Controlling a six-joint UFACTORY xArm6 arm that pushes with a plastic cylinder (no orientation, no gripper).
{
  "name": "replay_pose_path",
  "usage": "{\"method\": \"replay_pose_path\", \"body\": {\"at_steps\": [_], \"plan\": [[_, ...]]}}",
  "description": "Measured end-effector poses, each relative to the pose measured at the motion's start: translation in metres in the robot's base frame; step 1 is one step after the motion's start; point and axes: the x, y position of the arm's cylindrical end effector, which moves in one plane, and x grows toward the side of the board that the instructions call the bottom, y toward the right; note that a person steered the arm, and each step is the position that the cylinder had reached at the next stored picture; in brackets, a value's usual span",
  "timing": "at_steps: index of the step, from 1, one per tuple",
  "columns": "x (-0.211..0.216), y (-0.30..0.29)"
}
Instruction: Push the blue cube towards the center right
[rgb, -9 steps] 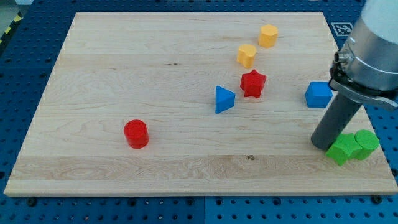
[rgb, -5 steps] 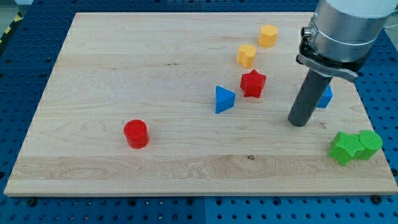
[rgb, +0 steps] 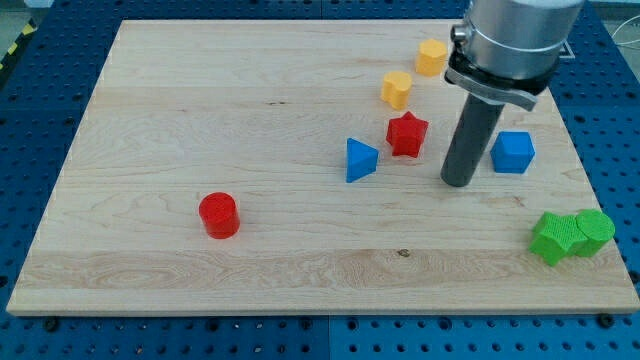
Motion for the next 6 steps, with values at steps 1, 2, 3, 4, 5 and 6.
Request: {"method": "replay_pose_path", "body": {"at_steps": [1,2,3,4,5,6], "plan": [[0.002,0.007],[-0.006,0.011],[-0.007,0.026],[-0.011,0.046],[-0.029,0.055],[-0.037,0.057]]}}
